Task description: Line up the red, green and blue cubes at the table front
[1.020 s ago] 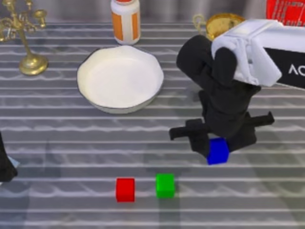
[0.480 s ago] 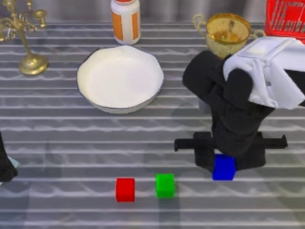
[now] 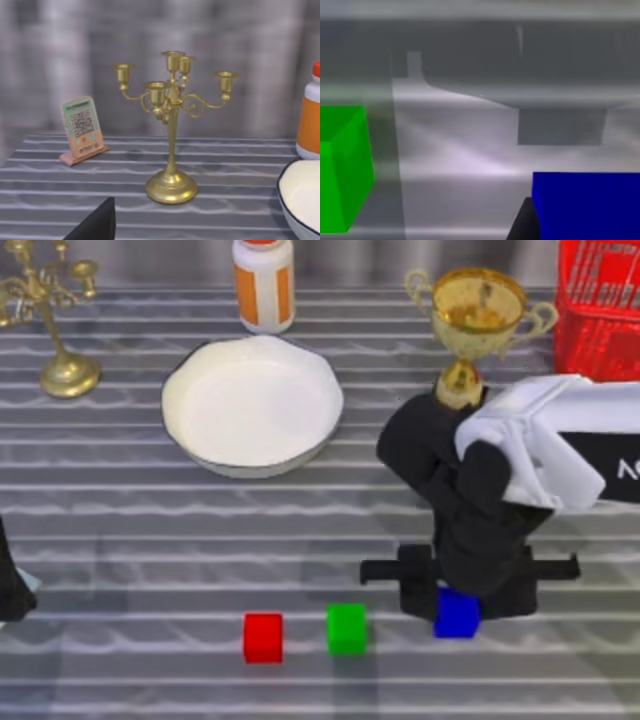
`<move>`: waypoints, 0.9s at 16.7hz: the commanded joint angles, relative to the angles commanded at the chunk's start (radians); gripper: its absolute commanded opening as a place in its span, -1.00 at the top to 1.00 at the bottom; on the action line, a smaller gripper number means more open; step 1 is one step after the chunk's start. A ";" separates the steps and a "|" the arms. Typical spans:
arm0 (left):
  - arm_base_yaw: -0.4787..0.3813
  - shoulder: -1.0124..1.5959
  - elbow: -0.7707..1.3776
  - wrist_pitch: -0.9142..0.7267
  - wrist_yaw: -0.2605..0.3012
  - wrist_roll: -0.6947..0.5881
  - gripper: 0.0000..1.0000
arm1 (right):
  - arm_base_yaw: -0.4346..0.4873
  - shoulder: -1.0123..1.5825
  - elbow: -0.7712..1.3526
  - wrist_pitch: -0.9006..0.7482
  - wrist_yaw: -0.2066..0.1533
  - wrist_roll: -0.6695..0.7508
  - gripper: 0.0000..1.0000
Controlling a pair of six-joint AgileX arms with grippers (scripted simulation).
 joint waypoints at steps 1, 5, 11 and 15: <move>0.000 0.000 0.000 0.000 0.000 0.000 -1.00 | 0.001 0.014 -0.021 0.034 0.000 0.001 1.00; 0.000 0.000 0.000 0.000 0.000 0.000 -1.00 | 0.003 0.033 -0.048 0.073 0.000 0.002 1.00; 0.000 0.000 0.000 0.000 0.000 0.000 -1.00 | 0.003 0.033 -0.048 0.073 0.000 0.002 0.40; 0.000 0.000 0.000 0.000 0.000 0.000 -1.00 | 0.003 0.033 -0.048 0.073 0.000 0.002 -0.21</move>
